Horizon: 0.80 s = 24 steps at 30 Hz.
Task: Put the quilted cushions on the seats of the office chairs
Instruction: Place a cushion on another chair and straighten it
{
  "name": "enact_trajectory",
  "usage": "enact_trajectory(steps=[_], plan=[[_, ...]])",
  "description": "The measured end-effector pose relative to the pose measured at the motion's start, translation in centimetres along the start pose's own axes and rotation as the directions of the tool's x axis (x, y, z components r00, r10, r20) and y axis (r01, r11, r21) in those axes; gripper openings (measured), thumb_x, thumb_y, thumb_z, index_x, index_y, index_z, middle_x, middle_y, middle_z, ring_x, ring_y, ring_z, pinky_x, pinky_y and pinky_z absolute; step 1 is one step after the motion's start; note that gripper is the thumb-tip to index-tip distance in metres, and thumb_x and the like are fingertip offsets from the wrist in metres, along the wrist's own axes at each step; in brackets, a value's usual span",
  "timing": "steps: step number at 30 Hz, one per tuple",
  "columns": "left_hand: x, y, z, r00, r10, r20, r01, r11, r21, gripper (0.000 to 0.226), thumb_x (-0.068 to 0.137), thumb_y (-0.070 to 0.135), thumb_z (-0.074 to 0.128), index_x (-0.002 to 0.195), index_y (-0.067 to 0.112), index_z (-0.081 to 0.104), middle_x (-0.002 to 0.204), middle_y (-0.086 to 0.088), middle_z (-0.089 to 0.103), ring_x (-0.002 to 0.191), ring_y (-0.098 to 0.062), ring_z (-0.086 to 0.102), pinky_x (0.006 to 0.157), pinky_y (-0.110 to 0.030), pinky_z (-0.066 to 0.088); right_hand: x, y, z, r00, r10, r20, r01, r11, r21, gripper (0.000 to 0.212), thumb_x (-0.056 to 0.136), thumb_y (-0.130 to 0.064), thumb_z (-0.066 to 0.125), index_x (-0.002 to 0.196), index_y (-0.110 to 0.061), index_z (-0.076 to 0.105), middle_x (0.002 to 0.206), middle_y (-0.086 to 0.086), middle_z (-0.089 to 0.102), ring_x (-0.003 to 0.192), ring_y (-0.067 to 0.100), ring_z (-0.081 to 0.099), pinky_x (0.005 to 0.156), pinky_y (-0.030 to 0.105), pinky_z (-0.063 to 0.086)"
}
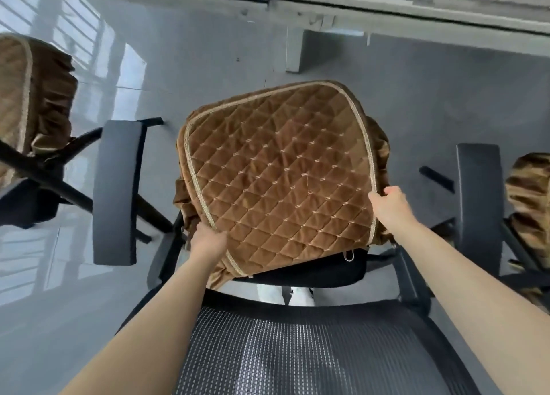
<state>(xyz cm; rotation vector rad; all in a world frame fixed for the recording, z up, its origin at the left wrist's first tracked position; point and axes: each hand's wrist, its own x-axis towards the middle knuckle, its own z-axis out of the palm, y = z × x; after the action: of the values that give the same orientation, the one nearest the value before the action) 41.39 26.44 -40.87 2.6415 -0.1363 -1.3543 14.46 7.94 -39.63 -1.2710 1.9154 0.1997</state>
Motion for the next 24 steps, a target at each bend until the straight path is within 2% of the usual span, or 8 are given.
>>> enact_trajectory(steps=[4, 7, 10, 13, 19, 24], plan=[[2.4, -0.3, 1.7, 0.993, -0.079, -0.093, 0.073, 0.995, -0.065, 0.073, 0.09, 0.036, 0.061, 0.145, 0.001, 0.028, 0.148, -0.021, 0.033, 0.132, -0.043, 0.04, 0.105, -0.054, 0.041, 3.2, 0.2, 1.4, 0.999, 0.02, 0.025, -0.018, 0.997, -0.07, 0.057, 0.093, -0.035, 0.051, 0.134, 0.003, 0.038, 0.136, 0.022, 0.048, 0.122, 0.039, 0.048, 0.1, 0.046, 0.041], [2.9, -0.4, 2.4, 0.99, -0.113, -0.088, 0.105, 0.99, -0.09, 0.083, 0.087, 0.041, 0.066, 0.147, 0.001, 0.024, 0.15, -0.022, 0.032, 0.134, -0.042, 0.038, 0.108, -0.054, 0.038, 4.0, 0.0, 2.3, 0.999, 0.044, 0.021, -0.041, 0.988, -0.147, 0.068, 0.089, -0.04, 0.059, 0.134, 0.002, 0.031, 0.138, 0.024, 0.044, 0.126, 0.041, 0.044, 0.099, 0.045, 0.039], [2.9, -0.6, 2.9, 0.993, -0.078, -0.091, 0.071, 0.994, -0.077, 0.089, 0.085, 0.038, 0.069, 0.149, 0.005, 0.018, 0.151, -0.022, 0.028, 0.135, -0.043, 0.035, 0.109, -0.054, 0.035, 4.2, 0.0, 3.1, 0.999, 0.045, -0.011, -0.047, 0.974, -0.222, 0.077, 0.081, -0.044, 0.068, 0.132, 0.0, 0.03, 0.136, 0.023, 0.045, 0.125, 0.041, 0.044, 0.099, 0.047, 0.041], [2.9, -0.8, 3.1, 0.995, -0.036, -0.098, 0.035, 0.999, -0.012, 0.091, 0.084, 0.033, 0.072, 0.149, 0.005, 0.014, 0.151, -0.021, 0.025, 0.136, -0.042, 0.033, 0.11, -0.055, 0.034, 4.2, 0.2, 3.5, 0.999, 0.045, -0.025, -0.05, 0.959, -0.278, 0.082, 0.081, -0.044, 0.069, 0.135, 0.002, 0.029, 0.137, 0.026, 0.041, 0.128, 0.04, 0.04, 0.099, 0.046, 0.039], [2.4, -1.3, 2.1, 0.965, 0.036, -0.258, -0.033, 0.999, 0.016, 0.083, 0.087, 0.019, 0.066, 0.151, 0.008, 0.015, 0.15, -0.024, 0.023, 0.136, -0.042, 0.03, 0.11, -0.052, 0.032, 2.3, 0.9, 3.4, 1.0, 0.028, -0.012, -0.03, 0.971, -0.239, 0.077, 0.083, -0.036, 0.07, 0.132, 0.005, 0.027, 0.136, 0.028, 0.041, 0.128, 0.039, 0.038, 0.097, 0.044, 0.039], [1.2, -2.0, 1.0, 0.964, 0.126, -0.236, -0.093, 0.985, 0.144, 0.088, 0.089, 0.02, 0.065, 0.154, 0.014, 0.006, 0.148, -0.024, 0.025, 0.134, -0.041, 0.033, 0.107, -0.05, 0.034, -0.2, 2.9, 4.1, 0.997, 0.08, -0.012, -0.08, 0.975, -0.206, 0.08, 0.083, -0.029, 0.073, 0.134, 0.005, 0.021, 0.138, 0.031, 0.036, 0.125, 0.043, 0.042, 0.094, 0.045, 0.041]])
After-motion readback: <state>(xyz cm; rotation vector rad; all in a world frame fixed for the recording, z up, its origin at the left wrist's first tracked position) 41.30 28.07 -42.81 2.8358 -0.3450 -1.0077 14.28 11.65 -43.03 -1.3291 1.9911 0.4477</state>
